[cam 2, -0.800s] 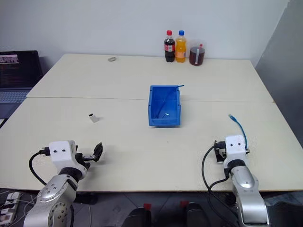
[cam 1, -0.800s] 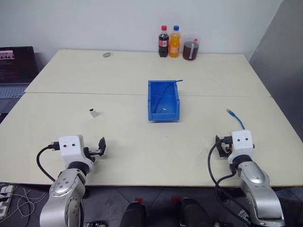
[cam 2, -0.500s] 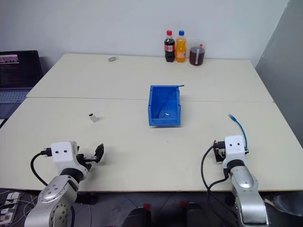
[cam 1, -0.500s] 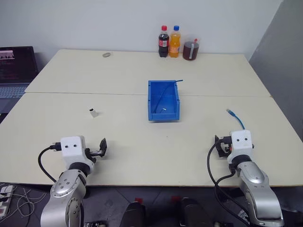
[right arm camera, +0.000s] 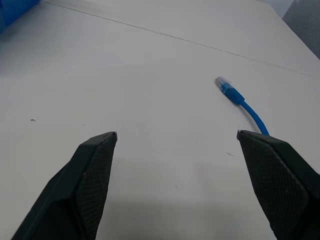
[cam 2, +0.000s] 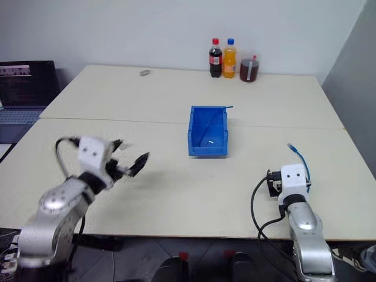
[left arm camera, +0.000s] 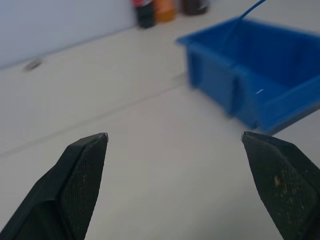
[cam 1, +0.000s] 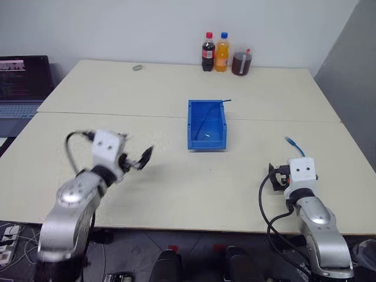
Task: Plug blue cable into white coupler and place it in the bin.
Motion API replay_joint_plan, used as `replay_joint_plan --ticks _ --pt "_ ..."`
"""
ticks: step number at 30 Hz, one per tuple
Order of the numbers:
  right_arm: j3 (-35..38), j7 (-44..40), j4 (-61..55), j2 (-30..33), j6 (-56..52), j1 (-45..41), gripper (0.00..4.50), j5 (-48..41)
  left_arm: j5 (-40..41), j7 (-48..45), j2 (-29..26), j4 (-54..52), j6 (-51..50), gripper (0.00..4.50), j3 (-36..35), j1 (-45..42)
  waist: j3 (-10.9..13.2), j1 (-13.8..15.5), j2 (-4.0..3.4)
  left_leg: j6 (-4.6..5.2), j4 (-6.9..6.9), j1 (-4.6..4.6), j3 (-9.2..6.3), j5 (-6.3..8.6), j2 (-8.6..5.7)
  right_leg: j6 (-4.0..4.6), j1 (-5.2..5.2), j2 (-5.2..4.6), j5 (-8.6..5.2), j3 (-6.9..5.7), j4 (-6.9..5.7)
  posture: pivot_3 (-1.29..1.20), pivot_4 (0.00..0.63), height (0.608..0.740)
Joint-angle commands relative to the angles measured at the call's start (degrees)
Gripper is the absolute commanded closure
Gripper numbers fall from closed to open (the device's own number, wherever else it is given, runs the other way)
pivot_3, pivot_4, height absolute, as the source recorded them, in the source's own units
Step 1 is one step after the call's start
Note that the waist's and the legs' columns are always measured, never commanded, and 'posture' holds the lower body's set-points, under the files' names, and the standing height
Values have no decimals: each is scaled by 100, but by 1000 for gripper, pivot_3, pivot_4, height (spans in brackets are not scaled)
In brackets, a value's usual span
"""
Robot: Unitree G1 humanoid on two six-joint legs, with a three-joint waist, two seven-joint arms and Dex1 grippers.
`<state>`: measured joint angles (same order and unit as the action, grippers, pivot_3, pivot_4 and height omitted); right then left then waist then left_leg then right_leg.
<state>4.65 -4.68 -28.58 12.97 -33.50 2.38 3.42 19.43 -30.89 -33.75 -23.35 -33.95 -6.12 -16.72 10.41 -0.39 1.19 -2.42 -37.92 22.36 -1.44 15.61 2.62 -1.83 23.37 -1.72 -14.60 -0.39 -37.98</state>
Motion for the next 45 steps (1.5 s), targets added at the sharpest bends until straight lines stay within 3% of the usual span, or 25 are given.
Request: replay_joint_plan --ticks 1,6,10,17,25,32,42,45 --pt "213 -24 -116 163 68 -149 402 28 312 -1239 33 292 195 0 931 -846 0 7 0 0 0 1 2 0 -1 2 0 0 2 2 2 0 150 740" --pt "675 -257 156 550 91 -388 402 -155 -7 -2398 357 1150 874 0 2157 -1488 0 -48 -3 2 4 1 8 1 -2 12 4 5 1 14 5 0 150 740" --pt "1005 -936 987 1235 114 -823 402 -464 -398 -2733 770 2004 1612 0 2637 -1809 1 -81 -3 3 3 1 7 1 -1 11 5 9 0 17 3 0 150 740" --pt "1009 -2427 3405 2229 345 -1957 402 -1116 -632 -2975 1242 2688 2106 0 2755 -2048 5 -124 -9 7 0 -7 14 1 -1 13 2 18 6 33 1 0 150 740" --pt "533 -3273 6262 2596 1065 -3172 402 -961 -705 -3065 1283 2711 2106 0 2649 -2030 5 -138 -9 10 2 -31 37 3 0 20 0 26 11 70 -1 0 150 740" --pt "595 -3609 7184 2528 1046 -3716 1930 -1211 -701 -2932 1131 2365 1879 0 2529 -1771 4 -144 -5 10 -3 -56 69 3 0 -7 -14 28 25 110 1 0 150 740" --pt "243 -4108 6727 2469 1404 -3477 4317 -1103 -654 -2882 1058 2184 1736 0 2422 -1719 4 -150 -5 10 -2 -59 74 3 2 -9 -14 34 25 119 2 0 150 740" --pt "2 -4296 6244 2519 1702 -3240 4474 -959 -629 -2917 991 2093 1701 0 2400 -1661 4 -154 -5 10 -1 -58 74 3 3 -19 -13 34 19 119 3 0 150 740"
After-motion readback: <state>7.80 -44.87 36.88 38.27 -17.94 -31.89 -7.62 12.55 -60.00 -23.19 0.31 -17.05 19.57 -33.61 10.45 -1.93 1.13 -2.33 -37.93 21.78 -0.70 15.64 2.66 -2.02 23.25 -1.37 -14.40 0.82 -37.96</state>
